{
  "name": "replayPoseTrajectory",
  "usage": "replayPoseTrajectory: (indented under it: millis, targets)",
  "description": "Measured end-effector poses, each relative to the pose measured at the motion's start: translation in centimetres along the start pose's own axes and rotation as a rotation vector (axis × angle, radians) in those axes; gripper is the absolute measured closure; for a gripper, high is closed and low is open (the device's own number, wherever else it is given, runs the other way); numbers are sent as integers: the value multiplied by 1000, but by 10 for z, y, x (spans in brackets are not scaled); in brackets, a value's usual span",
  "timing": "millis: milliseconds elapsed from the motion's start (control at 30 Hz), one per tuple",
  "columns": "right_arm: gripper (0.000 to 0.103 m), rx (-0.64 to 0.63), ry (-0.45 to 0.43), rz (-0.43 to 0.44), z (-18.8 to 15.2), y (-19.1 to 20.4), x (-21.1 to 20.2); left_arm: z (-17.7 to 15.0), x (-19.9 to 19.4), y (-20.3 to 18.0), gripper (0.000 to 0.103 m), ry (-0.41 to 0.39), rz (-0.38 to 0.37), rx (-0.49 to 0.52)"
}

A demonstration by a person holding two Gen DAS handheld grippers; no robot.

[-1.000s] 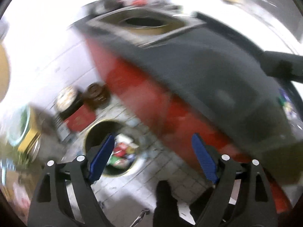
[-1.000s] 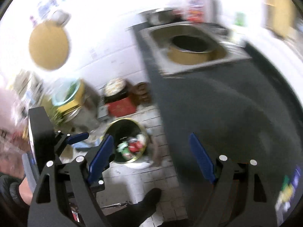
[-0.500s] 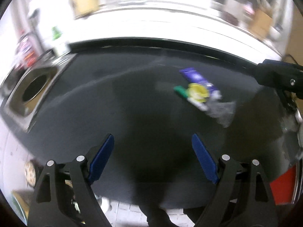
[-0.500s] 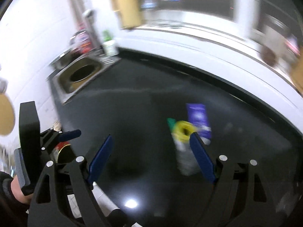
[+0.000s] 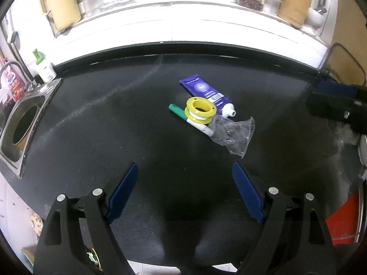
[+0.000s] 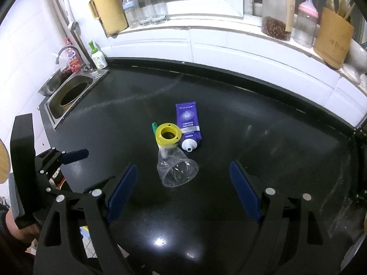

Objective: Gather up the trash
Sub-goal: 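Grasp the yellow tape roll with the left tool while the right tool grasps the clear cup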

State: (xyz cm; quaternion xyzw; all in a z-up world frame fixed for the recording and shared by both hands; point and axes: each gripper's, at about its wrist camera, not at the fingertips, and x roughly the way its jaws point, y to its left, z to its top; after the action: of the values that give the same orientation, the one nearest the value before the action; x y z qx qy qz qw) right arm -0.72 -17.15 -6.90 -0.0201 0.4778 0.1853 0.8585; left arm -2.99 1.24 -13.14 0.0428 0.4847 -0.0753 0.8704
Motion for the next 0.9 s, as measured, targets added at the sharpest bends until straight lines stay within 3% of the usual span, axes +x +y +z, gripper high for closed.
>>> replayPoseTrajectory:
  millis: [300,567,800,900]
  targets:
    - [23,-48,67,49,-4,2,37,8,16,19,21,-4,14,7]
    - [23,-98,131,93,-10,1,78,54,55,18,21,-33,-62,234]
    - [23,-135,176,139,-7,-5,112,79,98,0,21,9,-166,516]
    - [23,-155,208,167,-6,-4,126,83,110,-8,21,29,-211,589]
